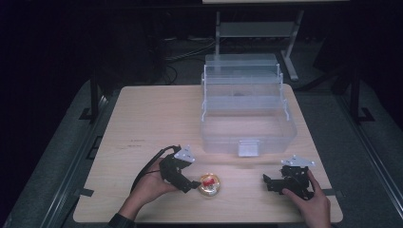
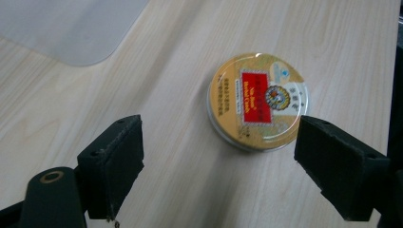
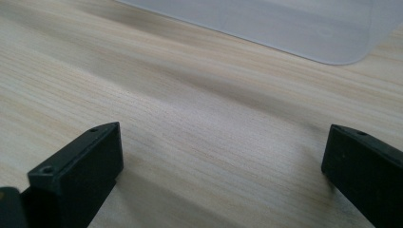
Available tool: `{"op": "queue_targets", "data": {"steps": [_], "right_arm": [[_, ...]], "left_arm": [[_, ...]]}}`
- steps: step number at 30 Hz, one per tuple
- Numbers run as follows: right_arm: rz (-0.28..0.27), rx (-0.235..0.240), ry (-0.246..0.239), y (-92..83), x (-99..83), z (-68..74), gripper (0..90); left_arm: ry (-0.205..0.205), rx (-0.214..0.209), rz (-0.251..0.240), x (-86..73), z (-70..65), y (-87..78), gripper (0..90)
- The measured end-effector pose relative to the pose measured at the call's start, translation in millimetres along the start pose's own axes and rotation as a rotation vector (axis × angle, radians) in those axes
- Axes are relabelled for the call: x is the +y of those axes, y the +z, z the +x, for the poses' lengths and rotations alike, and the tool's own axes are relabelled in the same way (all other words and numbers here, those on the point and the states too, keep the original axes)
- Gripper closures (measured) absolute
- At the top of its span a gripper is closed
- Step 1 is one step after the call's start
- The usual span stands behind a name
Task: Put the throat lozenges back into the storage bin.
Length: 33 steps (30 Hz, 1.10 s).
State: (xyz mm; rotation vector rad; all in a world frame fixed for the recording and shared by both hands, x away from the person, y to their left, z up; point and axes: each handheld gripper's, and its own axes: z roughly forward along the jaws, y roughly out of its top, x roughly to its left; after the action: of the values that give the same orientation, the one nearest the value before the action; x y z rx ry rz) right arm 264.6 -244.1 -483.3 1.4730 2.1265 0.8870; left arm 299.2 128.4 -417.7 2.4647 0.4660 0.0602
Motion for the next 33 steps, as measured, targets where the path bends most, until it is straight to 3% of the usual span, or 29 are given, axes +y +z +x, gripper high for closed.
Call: {"op": "queue_targets", "data": {"steps": [6, 7, 20, 21, 33], "right_arm": [[0.0, 0.0, 0.0, 0.0, 0.0, 0.0, 0.0], [0.0, 0.0, 0.0, 0.0, 0.0, 0.0, 0.0], [0.0, 0.0, 0.0, 0.0, 0.0, 0.0, 0.0], [0.001, 0.0, -0.002, -0.1, 0.0, -0.1, 0.0], [0.0, 0.0, -0.001, 0.0, 0.0, 0.0, 0.0]], "left_arm": [[0.033, -0.013, 0.02, 7.5, -1.1, 3.5, 16.1], [0.017, -0.013, 0.01, 8.6, -2.2, 4.3, 16.1], [0.066, -0.034, 0.033, 22.6, -6.7, 11.5, 16.0], [0.056, -0.037, 0.028, 23.2, -8.0, 13.6, 15.9], [0.106, -0.062, 0.075, 32.2, -19.2, 33.3, 13.9]]}}
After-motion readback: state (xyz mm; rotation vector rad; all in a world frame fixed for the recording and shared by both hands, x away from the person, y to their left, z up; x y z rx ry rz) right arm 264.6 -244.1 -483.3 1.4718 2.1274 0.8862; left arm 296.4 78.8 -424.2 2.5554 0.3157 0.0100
